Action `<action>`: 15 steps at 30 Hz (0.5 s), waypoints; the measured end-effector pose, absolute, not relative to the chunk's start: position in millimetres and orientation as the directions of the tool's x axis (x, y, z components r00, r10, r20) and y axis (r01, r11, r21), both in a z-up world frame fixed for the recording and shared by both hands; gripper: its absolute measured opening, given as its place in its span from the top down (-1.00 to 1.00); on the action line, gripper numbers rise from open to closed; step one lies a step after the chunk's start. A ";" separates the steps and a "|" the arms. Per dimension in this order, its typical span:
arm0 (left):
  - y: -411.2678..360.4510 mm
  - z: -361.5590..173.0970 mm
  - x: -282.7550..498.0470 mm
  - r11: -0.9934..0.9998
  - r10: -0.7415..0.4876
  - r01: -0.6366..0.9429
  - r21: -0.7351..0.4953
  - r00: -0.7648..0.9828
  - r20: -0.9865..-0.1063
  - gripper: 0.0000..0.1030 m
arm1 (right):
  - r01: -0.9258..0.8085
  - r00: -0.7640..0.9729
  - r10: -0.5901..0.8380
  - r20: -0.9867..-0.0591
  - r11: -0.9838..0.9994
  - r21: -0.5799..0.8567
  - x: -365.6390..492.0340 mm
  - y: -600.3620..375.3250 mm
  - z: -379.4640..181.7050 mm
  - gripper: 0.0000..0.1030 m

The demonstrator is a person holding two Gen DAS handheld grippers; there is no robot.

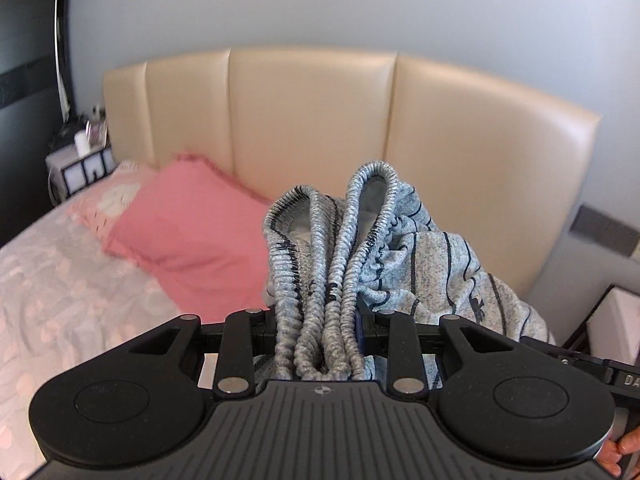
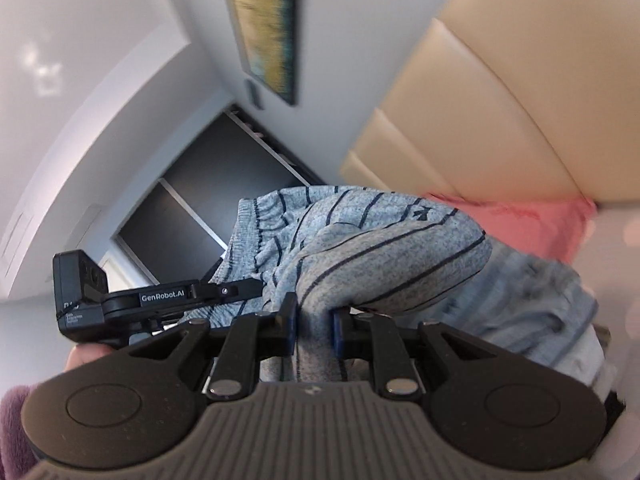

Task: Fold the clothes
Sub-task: 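Lift the folded pants with both tools and carry them toward the clothes stack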

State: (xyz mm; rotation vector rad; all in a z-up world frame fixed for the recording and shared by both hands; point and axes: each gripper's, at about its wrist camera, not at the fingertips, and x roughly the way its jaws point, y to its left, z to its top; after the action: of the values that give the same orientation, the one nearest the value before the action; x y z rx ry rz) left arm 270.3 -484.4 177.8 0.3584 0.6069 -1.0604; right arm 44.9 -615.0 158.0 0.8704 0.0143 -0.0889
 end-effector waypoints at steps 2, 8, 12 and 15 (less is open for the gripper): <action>-493.5 162.3 274.5 0.471 -0.682 0.882 0.006 0.368 -0.631 0.42 | 0.108 0.994 -0.077 -0.077 0.610 0.785 53.3 -623.1 141.9 0.63; -497.9 156.2 279.7 0.533 -0.657 0.846 0.022 0.430 -0.619 0.01 | 0.133 0.991 -0.080 -0.106 0.573 0.809 68.8 -630.4 122.9 0.56; -487.1 172.7 267.2 0.568 -0.642 0.821 0.058 0.485 -0.594 -0.15 | 0.155 0.988 -0.063 -0.144 0.526 0.836 58.6 -637.1 116.2 0.20; -471.8 183.7 249.5 0.590 -0.643 0.803 0.088 0.532 -0.550 -0.16 | 0.162 0.987 -0.066 -0.149 0.493 0.855 39.9 -641.2 115.5 0.02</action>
State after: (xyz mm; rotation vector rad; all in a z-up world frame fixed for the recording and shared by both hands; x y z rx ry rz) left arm 249.5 -471.8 183.7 0.3522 0.5001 -0.8834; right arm 39.9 -641.2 115.5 1.0465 0.1002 -0.1388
